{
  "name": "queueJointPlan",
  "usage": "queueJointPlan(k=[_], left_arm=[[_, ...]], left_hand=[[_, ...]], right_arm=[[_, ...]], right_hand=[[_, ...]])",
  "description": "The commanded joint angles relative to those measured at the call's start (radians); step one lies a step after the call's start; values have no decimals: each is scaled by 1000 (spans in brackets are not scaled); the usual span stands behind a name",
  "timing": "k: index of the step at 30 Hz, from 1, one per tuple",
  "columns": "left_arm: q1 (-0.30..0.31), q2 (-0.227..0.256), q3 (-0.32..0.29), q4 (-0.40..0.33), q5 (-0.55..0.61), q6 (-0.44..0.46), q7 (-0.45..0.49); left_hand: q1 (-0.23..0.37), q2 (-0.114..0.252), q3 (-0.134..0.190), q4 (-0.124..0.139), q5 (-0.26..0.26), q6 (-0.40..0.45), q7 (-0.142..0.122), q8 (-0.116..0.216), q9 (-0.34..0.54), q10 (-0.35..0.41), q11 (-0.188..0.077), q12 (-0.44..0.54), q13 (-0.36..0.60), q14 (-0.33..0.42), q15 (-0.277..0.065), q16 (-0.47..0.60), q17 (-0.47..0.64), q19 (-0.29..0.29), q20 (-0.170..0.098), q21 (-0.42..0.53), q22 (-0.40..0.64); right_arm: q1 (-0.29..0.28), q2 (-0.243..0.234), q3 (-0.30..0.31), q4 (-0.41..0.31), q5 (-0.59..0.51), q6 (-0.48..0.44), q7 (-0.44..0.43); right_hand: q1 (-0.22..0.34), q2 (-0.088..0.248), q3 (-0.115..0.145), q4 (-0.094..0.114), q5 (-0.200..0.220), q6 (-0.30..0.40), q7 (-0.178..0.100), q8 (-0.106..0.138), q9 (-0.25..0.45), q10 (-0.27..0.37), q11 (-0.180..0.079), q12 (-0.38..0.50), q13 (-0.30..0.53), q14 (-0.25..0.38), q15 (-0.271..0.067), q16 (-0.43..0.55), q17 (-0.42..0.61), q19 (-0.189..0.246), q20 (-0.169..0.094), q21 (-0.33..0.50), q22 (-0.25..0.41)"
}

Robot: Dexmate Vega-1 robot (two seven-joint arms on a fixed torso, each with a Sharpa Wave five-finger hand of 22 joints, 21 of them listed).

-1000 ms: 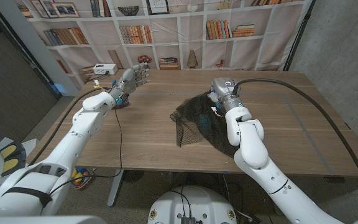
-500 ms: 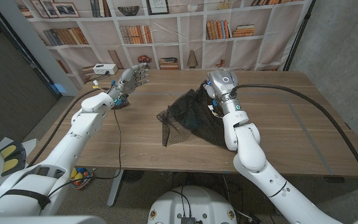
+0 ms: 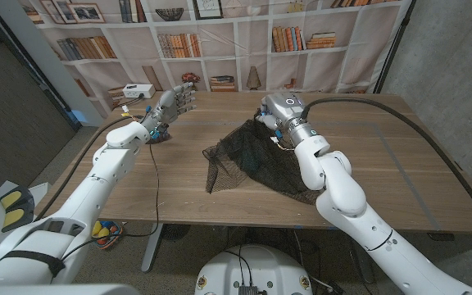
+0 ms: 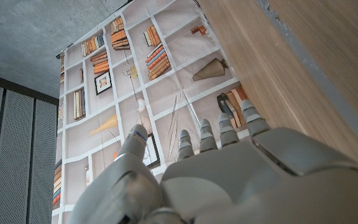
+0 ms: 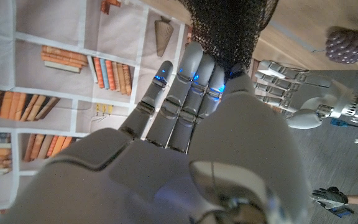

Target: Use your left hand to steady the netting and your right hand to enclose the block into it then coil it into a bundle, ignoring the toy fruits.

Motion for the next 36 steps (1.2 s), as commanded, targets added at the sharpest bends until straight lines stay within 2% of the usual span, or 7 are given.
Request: queueJointPlan(k=[1, 11, 15, 18, 22, 30, 36], left_arm=[[-3, 3, 3, 1, 0, 10, -2], [2, 3, 0, 0, -4, 19, 3], [-2, 1, 2, 9, -5, 19, -1], [-5, -2, 2, 18, -7, 18, -5], [-7, -3, 0, 24, -6, 16, -4], [-8, -4, -2, 29, -7, 14, -4], [-12, -7, -2, 42, -9, 10, -12]], left_hand=[[-5, 5, 8, -1, 4, 1, -1, -2, 3, -3, 0, -2, 4, 3, 4, -3, 2, 6, 2, -2, 2], [-5, 6, 9, -1, 4, 1, 1, -2, 3, -4, -2, -2, 4, 4, 4, -2, 2, 7, 2, -2, 2], [-5, 7, 9, -1, 4, 1, 0, -2, 3, -5, -2, -2, 4, 3, 4, -3, 2, 7, 2, -2, 2], [-5, 7, 10, -1, 4, 1, 1, -2, 3, -4, -2, -2, 4, 3, 4, -3, 2, 7, 2, -2, 2], [-5, 7, 10, -1, 4, 0, 0, -3, 3, -5, -1, -3, 4, 3, 4, -3, 2, 7, 2, -2, 2], [-5, 8, 11, -1, 4, -1, 0, -3, 3, -5, -3, -2, 4, 4, 5, -3, 2, 8, 2, -2, 2], [-5, 8, 11, -1, 4, -1, -1, -3, 3, -5, -4, -3, 4, 3, 4, -3, 2, 8, 2, -2, 2]], right_arm=[[73, -30, -18, -15, 248, 29, 207], [165, -54, -80, 57, 456, 7, 307], [206, -59, -125, 84, 478, -41, 342], [243, -66, -168, 108, 477, -67, 373], [304, -71, -229, 140, 469, -102, 440], [385, -78, -290, 175, 477, -156, 535], [357, -93, -272, 151, 459, -202, 449]], right_hand=[[15, 32, 6, 1, 5, 51, 3, 19, -20, 0, 7, -8, -10, 0, -58, -13, -2, 1, -1, 7, 0], [27, 86, 79, 37, -4, 10, 5, -84, -142, -70, 47, -75, -97, -68, -54, -179, -117, -33, -9, 12, -2], [104, 97, 262, 67, -20, -124, -26, -233, -236, -228, 33, -193, -177, -173, -38, -304, -182, -79, 8, 28, 0], [237, 97, 448, 17, -67, -242, -72, -350, -263, -353, -8, -295, -220, -256, -47, -331, -165, -141, 6, 45, 2], [268, 75, 560, -12, -127, -393, -103, -464, -264, -496, -17, -402, -249, -387, -25, -413, -212, -191, 15, 73, 2], [231, 41, 671, -61, -113, -679, -133, -645, -260, -697, -46, -555, -279, -594, 31, -484, -278, -324, 34, 92, -9], [219, 52, 694, -59, -102, -743, -148, -665, -258, -728, -48, -574, -281, -636, 41, -479, -282, -354, 30, 93, -10]])
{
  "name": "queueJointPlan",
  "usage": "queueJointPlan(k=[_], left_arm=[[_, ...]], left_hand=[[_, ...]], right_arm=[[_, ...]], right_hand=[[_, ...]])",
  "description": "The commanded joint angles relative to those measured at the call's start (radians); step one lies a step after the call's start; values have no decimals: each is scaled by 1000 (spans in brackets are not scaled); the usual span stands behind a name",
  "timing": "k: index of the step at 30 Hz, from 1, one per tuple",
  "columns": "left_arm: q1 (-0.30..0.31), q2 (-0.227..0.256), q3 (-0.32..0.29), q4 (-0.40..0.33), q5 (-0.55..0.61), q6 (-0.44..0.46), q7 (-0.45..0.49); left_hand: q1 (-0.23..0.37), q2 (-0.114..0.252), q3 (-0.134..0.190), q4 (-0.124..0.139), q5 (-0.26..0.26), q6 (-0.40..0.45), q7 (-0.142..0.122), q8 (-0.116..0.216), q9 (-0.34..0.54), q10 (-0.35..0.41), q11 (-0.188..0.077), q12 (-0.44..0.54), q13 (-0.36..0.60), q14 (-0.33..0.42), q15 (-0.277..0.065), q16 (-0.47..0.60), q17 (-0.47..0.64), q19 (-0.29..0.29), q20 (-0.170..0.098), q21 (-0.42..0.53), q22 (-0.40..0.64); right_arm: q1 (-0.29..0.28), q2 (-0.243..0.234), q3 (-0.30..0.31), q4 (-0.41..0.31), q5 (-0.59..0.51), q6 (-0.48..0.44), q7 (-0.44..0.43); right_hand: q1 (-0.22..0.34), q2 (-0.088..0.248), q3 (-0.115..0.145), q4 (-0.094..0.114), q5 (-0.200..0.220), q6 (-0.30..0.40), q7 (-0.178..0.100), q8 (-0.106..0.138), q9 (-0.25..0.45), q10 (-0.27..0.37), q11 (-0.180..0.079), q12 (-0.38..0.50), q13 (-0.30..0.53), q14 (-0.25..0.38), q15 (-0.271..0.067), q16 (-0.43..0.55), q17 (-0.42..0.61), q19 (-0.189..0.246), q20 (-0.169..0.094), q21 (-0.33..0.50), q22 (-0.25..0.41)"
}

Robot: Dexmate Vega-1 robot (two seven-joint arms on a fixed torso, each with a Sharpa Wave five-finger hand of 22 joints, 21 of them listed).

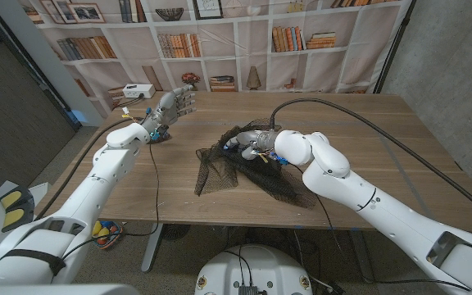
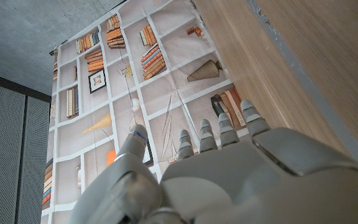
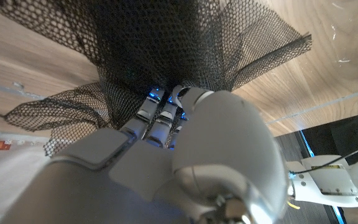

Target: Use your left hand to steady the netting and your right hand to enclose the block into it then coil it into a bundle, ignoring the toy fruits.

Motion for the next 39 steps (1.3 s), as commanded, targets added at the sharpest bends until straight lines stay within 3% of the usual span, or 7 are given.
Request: queueJointPlan(k=[1, 6, 13, 17, 21, 26, 39], left_arm=[[-11, -7, -3, 29, -3, -7, -10], [-11, -8, -3, 30, -2, -9, -9], [-14, -10, -2, 35, -2, -9, -13], [-18, -12, 0, 40, 0, -13, -15], [-24, -16, 3, 47, 1, -19, -23], [-31, -19, 7, 53, 3, -24, -31], [-47, -25, 18, 70, 5, -36, -61]], left_hand=[[-5, 8, 7, 4, 4, -1, -1, -3, 3, -6, -4, -3, 4, 3, 4, -3, 2, 8, 2, -2, 2], [-5, 8, 7, 4, 4, -2, -1, -3, 3, -5, -3, -3, 4, 4, 5, -3, 2, 8, 2, -2, 2], [-5, 8, 7, 4, 4, -1, -1, -3, 3, -4, -2, -2, 4, 4, 4, -3, 2, 8, 2, -3, 2], [-5, 8, 7, 4, 4, -2, -1, -3, 3, -5, -1, -3, 4, 3, 4, -3, 2, 8, 2, -3, 2], [-5, 8, 7, 3, 4, -3, -2, -3, 3, -5, -1, -2, 4, 4, 5, -3, 2, 8, 2, -2, 2], [-5, 8, 8, 3, 4, -3, -2, -3, 3, -5, -2, -2, 4, 4, 6, -3, 2, 9, 2, -2, 2], [-5, 7, 8, 3, 4, -3, -1, -3, 3, -4, -3, -2, 4, 6, 6, -2, 2, 9, 2, -2, 2]], right_arm=[[25, -23, -23, 0, 26, -158, 73], [-34, -44, 35, -62, 32, -228, -19], [-102, -90, 94, -155, 45, -291, -117], [-186, -85, 205, -181, 204, -245, -204], [-256, -89, 261, -204, 283, -217, -330], [-246, -139, 181, -285, 162, -366, -383], [36, -265, -185, -383, -118, -768, 16]], right_hand=[[-14, 21, 17, 11, 9, -19, -21, -4, 3, -15, -5, -7, 3, -13, -72, 4, 1, -18, -6, 8, 4], [-74, 6, 17, 36, 7, -28, -45, -1, 5, -33, 20, -13, 2, -3, -61, 20, -7, -19, 16, 25, 4], [-485, -85, -186, 193, -69, 7, 8, 21, 11, -33, 68, -4, 2, -3, -20, 58, -11, 6, 77, 26, -5], [-658, -46, -266, 282, -53, 62, -10, 34, 17, -15, 68, 3, 4, -7, -18, 73, -4, -21, 82, 6, -2], [-700, -27, -286, 293, -52, 59, -19, 28, 18, -5, 51, 6, 8, 22, -25, 93, 0, -59, 89, -11, -2], [-684, -107, -325, 227, -48, 81, 12, 36, 21, 46, 82, 24, 15, 63, -12, 109, -16, -34, 114, -12, -2], [-821, -253, -461, 239, -4, -52, 128, -5, 35, -47, 142, 11, 45, -89, 16, 41, -33, -92, 135, -69, 0]])
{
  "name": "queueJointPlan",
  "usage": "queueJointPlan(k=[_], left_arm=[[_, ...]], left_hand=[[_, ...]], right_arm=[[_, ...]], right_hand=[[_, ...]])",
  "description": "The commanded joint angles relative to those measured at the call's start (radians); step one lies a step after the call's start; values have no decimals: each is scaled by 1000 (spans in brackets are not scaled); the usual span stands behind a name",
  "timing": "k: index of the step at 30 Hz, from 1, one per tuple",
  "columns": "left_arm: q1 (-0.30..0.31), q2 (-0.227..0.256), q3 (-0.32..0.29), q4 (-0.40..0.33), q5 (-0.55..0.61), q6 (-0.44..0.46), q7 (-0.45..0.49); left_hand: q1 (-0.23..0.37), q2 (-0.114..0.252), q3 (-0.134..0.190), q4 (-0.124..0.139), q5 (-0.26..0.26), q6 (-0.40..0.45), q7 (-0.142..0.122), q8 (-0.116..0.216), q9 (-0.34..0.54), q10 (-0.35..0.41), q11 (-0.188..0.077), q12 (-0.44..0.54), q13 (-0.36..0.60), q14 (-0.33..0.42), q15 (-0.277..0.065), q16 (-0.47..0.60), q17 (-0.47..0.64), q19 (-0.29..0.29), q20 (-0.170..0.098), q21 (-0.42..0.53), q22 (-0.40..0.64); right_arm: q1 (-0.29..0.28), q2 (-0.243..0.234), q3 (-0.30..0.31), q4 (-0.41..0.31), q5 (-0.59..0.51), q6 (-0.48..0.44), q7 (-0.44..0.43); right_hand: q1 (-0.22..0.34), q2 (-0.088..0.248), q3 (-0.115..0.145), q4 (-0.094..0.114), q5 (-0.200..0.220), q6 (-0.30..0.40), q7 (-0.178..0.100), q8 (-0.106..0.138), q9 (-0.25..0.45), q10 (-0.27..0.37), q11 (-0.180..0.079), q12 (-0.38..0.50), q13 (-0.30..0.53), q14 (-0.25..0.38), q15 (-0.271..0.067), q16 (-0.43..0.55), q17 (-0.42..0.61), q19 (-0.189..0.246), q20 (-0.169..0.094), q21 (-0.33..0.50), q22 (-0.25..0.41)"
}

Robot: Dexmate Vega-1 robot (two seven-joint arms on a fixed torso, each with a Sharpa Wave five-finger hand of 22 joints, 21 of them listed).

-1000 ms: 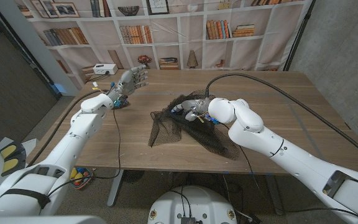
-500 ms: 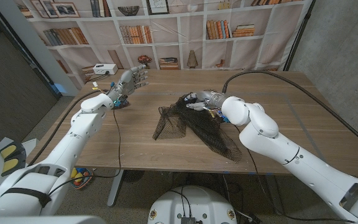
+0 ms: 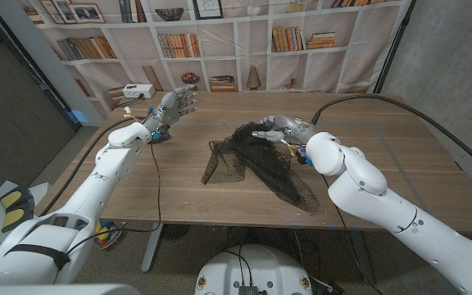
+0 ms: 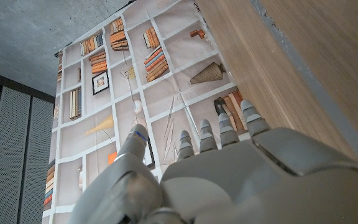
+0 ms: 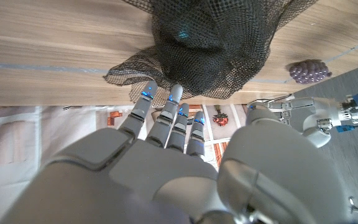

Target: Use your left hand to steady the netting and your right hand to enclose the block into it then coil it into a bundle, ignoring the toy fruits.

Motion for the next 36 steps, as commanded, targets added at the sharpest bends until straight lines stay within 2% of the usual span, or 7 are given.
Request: queueJointPlan(k=[1, 7, 12, 20, 26, 30, 36], left_arm=[[-15, -6, 11, 15, 3, -12, -30], [-16, -4, 13, 11, 4, -14, -41], [-12, 1, 14, 5, 4, -16, -47], [1, 8, 8, -12, -2, -12, -50], [7, 12, 5, -17, -5, -14, -52], [6, 10, 4, -11, -6, -21, -55], [-2, 6, 5, 7, -6, -30, -62]], left_hand=[[-5, 7, 5, 0, 4, -3, -1, -3, 3, 1, 3, -2, 4, 6, 6, -2, 2, 9, 2, -2, 2], [-5, 7, 5, 0, 4, -4, -3, -4, 3, 1, 5, -2, 4, 5, 6, -3, 2, 9, 2, -2, 2], [-5, 6, 5, 0, 4, -4, -3, -4, 3, 0, 3, -2, 4, 5, 4, -3, 2, 9, 2, -3, 2], [-6, 5, 5, -1, 4, -4, -3, -3, 3, 1, 3, -2, 4, 5, 4, -3, 2, 9, 2, -3, 2], [-6, 4, 5, -1, 4, -4, -3, -3, 3, 1, 3, -2, 4, 5, 5, -3, 2, 9, 2, -3, 2], [-6, 4, 4, -1, 4, -4, -2, -3, 3, 2, 1, -2, 4, 5, 5, -3, 2, 9, 2, -3, 2], [-7, 3, 4, -1, 4, -3, -2, -3, 3, 1, 2, -2, 4, 5, 5, -3, 2, 9, 2, -3, 2]], right_arm=[[225, -102, -321, -93, -256, -347, 306], [363, -99, -522, -67, -508, -463, 571], [337, -51, -514, -10, -776, -430, 847], [8, 172, -136, 62, -1030, -34, 1043], [-292, 692, 229, 120, -1344, 571, 1043], [-335, 869, 295, 152, -1491, 750, 1043], [-334, 927, 314, 194, -1574, 824, 1043]], right_hand=[[-16, -31, -30, 0, 26, -79, 7, -15, 9, -88, 10, -21, 13, -88, 18, -36, -3, -53, 6, -32, 3], [-15, -44, -54, -5, 51, -178, 30, -21, 12, -192, 30, -42, 20, -181, 36, -63, -12, -118, 16, -74, 3], [-18, -52, -63, -5, 56, -193, 39, -18, 12, -211, 31, -43, 22, -204, 40, -67, -15, -137, 18, -86, 4], [-15, -65, -80, -10, 67, -226, 45, -16, 13, -238, 30, -42, 26, -230, 41, -66, -20, -164, 2, -105, 3], [-6, -75, -91, -16, 77, -265, 55, -20, 13, -256, 27, -41, 28, -241, 38, -63, -24, -176, -3, -116, 3], [2, -84, -103, -23, 85, -300, 65, -23, 12, -271, 23, -41, 30, -246, 34, -60, -28, -181, -8, -124, 2], [21, -82, -114, -33, 100, -339, 70, -20, 10, -309, 26, -46, 32, -275, 42, -63, -33, -189, -14, -137, 2]])
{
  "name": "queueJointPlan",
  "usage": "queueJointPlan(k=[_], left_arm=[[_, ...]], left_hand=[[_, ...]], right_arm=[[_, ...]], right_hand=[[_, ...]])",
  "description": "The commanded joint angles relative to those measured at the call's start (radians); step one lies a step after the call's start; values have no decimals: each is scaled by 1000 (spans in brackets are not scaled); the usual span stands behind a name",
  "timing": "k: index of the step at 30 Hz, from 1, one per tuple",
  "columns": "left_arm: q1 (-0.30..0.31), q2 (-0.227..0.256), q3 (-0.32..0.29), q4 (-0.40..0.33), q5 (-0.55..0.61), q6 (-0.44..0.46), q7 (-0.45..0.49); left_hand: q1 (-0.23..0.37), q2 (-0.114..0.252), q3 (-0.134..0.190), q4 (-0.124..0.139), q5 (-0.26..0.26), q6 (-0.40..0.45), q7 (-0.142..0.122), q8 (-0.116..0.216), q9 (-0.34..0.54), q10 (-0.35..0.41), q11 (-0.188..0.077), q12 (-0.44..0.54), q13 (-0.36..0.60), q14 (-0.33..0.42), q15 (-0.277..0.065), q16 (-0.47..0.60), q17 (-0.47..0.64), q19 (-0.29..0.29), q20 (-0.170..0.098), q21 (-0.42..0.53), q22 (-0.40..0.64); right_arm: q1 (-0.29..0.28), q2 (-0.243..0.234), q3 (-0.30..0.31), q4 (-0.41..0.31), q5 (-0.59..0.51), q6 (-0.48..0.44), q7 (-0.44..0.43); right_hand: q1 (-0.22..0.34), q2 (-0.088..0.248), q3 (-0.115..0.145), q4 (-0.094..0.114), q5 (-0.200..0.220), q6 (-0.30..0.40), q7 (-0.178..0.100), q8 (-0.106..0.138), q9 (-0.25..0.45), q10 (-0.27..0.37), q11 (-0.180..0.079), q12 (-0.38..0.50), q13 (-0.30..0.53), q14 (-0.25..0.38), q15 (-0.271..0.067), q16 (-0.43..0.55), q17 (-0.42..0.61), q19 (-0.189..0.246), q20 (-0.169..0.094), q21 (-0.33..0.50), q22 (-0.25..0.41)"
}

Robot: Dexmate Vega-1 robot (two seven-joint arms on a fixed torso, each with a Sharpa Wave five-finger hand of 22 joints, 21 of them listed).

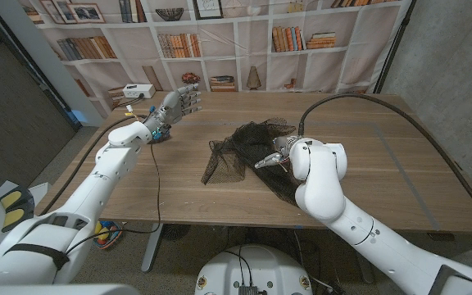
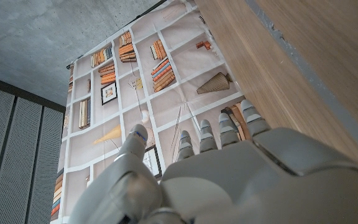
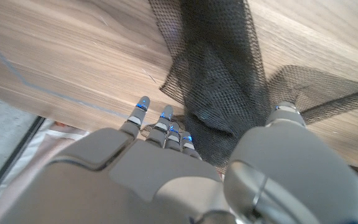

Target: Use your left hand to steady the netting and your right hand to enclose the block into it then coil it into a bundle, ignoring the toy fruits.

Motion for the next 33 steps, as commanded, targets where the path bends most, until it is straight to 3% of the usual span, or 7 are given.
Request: queueJointPlan(k=[1, 8, 14, 19, 24, 28, 33], left_arm=[[-4, -2, -3, 18, -3, -13, -8], [-10, -2, -4, 24, 0, -3, -1], [-22, -3, 2, 38, 7, 11, 6], [-40, -7, 11, 66, 20, 10, 6], [-60, -13, 16, 97, 26, 3, -3], [-77, -23, 16, 132, 25, -25, -22], [-102, -37, 19, 182, 24, -52, -53]], left_hand=[[-7, 2, 4, -1, 4, -3, -3, -3, 3, -1, 2, -3, 4, 5, 5, -3, 2, 9, 2, -3, 2], [-8, 1, 4, -1, 4, -2, -2, -3, 3, 2, 1, -2, 4, 4, 4, -3, 2, 9, 2, -3, 2], [-8, 2, 4, -1, 4, -4, -1, -3, 3, 2, 0, -2, 4, 5, 5, -3, 2, 10, 2, -3, 2], [-6, 4, 6, -2, 4, -4, -2, -3, 3, -2, 1, -3, 4, 5, 5, -3, 2, 10, 2, -3, 2], [-5, 5, 7, -3, 4, -5, -2, -3, 3, -3, -1, -3, 4, 5, 3, -3, 2, 10, 2, -3, 2], [-3, 6, 8, -3, 4, -6, -3, -4, 3, -3, -2, -3, 4, 5, 2, -3, 2, 10, 2, -4, 2], [-2, 4, 8, -5, 4, -6, -4, -3, 3, -3, 1, -3, 4, 4, 3, -4, 1, 9, 2, -4, 2]], right_arm=[[-241, 610, 351, 88, -570, 871, 103], [-241, 842, 488, 135, -596, 1062, 103], [-216, 842, 541, 155, -431, 1035, 103], [-203, 842, 592, 130, -283, 988, 103], [-201, 842, 620, 94, -179, 973, 103], [-204, 797, 544, 89, -304, 1010, 103], [-191, 754, 465, 139, -482, 1040, 103]], right_hand=[[16, 1, -6, -8, 15, -28, 2, 1, 1, -23, -2, -2, 4, -19, 5, 4, 0, -9, -2, -8, 3], [30, -1, -23, -16, 29, -15, 3, 19, -2, 2, -3, 16, 6, 9, -4, 23, -5, 35, -12, -2, 3], [0, -1, -59, -4, 41, 41, 18, 39, -4, 59, 11, 45, 8, 48, -1, 40, -11, 81, -10, 3, 3], [-114, 36, -120, 61, 58, 147, 32, 62, -5, 152, 50, 91, 10, 104, 14, 62, -16, 122, 7, -4, 4], [-174, 73, -141, 95, 66, 225, 32, 78, -7, 213, 60, 119, 10, 141, 17, 76, -20, 131, 14, -12, 5], [-170, 51, -158, 84, 69, 214, 27, 67, -9, 212, 44, 121, 11, 149, 4, 77, -23, 113, 13, -26, 4], [-37, 43, -154, 14, 91, 139, -10, 32, -7, 140, -3, 108, 17, 125, -30, 68, -22, 96, -12, -53, 5]])
